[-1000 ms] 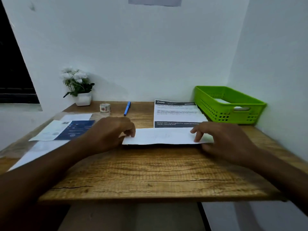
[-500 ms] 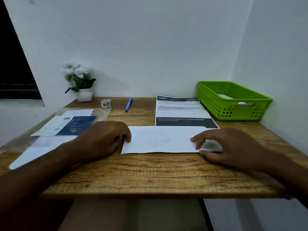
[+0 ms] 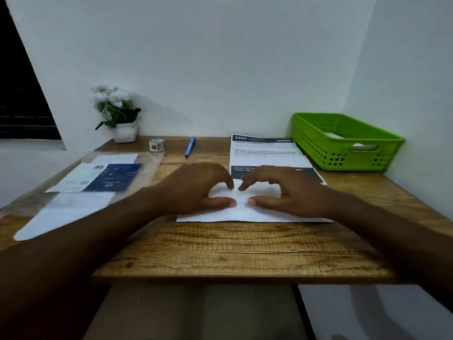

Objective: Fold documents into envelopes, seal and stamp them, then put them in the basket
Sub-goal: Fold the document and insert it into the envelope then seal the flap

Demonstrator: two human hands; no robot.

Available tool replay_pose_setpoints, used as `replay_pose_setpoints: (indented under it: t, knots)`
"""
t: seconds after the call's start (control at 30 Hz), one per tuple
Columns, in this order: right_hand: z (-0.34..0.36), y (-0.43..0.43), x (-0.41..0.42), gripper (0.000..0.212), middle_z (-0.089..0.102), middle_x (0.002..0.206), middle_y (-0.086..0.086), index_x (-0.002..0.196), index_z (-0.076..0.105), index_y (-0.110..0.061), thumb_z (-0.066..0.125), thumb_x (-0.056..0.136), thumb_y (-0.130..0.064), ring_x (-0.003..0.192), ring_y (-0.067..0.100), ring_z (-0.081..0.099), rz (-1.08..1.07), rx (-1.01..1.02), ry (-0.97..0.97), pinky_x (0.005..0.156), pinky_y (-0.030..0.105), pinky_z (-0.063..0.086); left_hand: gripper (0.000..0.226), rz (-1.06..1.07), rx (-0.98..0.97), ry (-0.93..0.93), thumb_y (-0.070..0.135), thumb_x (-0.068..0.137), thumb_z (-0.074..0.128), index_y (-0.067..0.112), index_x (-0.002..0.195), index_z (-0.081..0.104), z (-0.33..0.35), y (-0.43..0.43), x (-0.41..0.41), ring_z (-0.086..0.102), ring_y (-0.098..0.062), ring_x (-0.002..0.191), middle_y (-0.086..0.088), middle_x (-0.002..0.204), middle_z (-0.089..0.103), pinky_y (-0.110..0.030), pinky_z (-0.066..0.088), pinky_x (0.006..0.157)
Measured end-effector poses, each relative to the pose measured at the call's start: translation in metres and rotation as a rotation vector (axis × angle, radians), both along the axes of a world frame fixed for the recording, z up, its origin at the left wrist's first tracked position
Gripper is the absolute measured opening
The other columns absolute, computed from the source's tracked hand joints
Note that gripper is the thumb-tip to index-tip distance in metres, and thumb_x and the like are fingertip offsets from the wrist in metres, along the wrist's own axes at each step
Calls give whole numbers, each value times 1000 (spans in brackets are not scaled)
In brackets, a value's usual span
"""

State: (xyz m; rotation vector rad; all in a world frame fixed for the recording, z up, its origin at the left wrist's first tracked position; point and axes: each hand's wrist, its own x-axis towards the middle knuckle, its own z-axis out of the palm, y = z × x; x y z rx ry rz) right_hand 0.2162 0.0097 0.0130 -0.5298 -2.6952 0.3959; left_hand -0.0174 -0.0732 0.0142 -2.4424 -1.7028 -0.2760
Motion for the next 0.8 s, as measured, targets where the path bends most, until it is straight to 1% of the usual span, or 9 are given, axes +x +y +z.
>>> replay_pose_setpoints:
  t: [0.1, 0.17, 0.27, 0.33, 0.47, 0.53, 0.6, 0.7, 0.8]
  knots:
    - [-10, 0, -8, 28, 59, 125, -21, 118, 63, -38, 62, 91, -46, 120, 1, 51, 32, -7, -24, 102, 37, 43, 64, -11, -2, -47, 76, 77, 31, 34, 118, 57, -8, 1, 1, 53, -5, 109, 15, 122, 59, -34, 48, 88]
    - [-14, 1, -8, 28, 58, 126, -22, 120, 63, -37, 61, 93, -43, 122, 0, 50, 33, -21, -20, 102, 38, 43, 60, -24, 13, -56, 73, 81, 33, 34, 120, 56, -12, -2, 0, 52, -4, 109, 16, 123, 58, -35, 48, 87]
    - [-17, 1, -3, 31, 55, 130, -21, 125, 60, -36, 58, 95, -41, 126, -1, 47, 46, -49, -30, 105, 36, 41, 48, -42, 28, -56, 63, 90, 40, 33, 124, 53, -16, -4, -1, 49, -4, 112, 15, 126, 56, -30, 45, 89]
    - [-18, 2, 0, 34, 52, 136, -20, 130, 57, -37, 55, 96, -41, 129, -1, 44, 69, -48, -52, 108, 36, 40, 50, -47, 25, -64, 63, 90, 37, 32, 126, 53, -17, -6, -2, 48, -3, 113, 14, 127, 55, -27, 44, 89]
    - [-17, 5, 1, 38, 49, 140, -19, 134, 54, -37, 53, 96, -44, 131, -3, 41, 65, -29, -111, 110, 33, 37, 55, -45, 8, -65, 67, 87, 32, 33, 124, 54, -16, -5, -3, 49, -3, 113, 14, 127, 56, -29, 45, 90]
    - [-14, 8, -2, 41, 53, 135, -19, 133, 53, -33, 58, 94, -44, 126, -3, 45, 48, -48, -90, 107, 30, 40, 45, -40, -8, -100, 62, 88, 42, 34, 119, 58, -12, -1, -2, 51, -3, 109, 15, 122, 58, -30, 47, 87]
    - [-12, 11, -8, 41, 55, 128, -23, 131, 54, -33, 64, 91, -40, 122, -5, 48, 24, -144, -35, 101, 24, 42, 32, -25, -34, -157, 54, 89, 55, 34, 112, 63, -4, 7, -1, 54, -2, 101, 16, 114, 61, -28, 49, 81]
    - [-9, 19, -20, 36, 56, 117, -29, 123, 58, -33, 69, 89, -32, 111, -13, 51, -7, -203, 37, 87, 12, 44, 20, -7, -31, -222, 38, 89, 62, 25, 102, 69, 5, 21, -2, 59, -2, 90, 11, 101, 67, -25, 51, 74]
    - [-7, 27, -38, 30, 65, 114, -15, 117, 64, -25, 71, 88, -23, 102, -10, 56, -23, -200, 114, 78, 3, 38, 17, 21, 8, -235, 34, 88, 64, 19, 91, 71, 11, 35, -10, 62, -7, 83, 7, 89, 68, -27, 52, 72]
